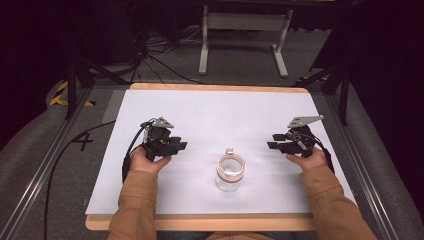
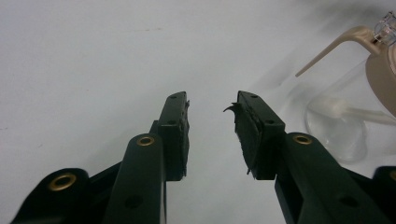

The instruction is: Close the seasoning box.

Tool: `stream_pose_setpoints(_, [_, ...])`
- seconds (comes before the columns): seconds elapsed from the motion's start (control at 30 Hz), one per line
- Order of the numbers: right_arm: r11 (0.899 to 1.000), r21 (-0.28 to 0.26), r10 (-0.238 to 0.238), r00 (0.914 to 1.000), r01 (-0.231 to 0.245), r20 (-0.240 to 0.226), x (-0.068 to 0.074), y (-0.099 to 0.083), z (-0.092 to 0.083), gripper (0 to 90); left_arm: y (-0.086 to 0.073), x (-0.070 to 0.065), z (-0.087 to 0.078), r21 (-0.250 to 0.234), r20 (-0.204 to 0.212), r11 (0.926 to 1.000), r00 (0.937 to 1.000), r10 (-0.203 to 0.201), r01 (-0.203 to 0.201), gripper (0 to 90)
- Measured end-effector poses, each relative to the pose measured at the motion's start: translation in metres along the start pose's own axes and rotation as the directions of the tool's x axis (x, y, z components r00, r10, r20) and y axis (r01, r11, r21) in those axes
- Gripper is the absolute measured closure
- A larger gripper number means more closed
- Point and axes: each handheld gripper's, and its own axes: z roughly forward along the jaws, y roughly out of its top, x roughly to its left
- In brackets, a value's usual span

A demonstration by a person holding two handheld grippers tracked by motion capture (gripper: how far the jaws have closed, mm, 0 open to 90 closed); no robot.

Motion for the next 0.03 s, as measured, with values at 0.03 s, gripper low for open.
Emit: stream_pose_setpoints(0.03, [1.0, 0.001, 0.0, 1.0, 0.0, -0.003, 0.0003, -0.0002, 0.0005, 53.7, -0.0003, -0.0005, -0.0001, -0.013, 0.0, 0.9999, 1.0, -0.001, 0.001, 63.5])
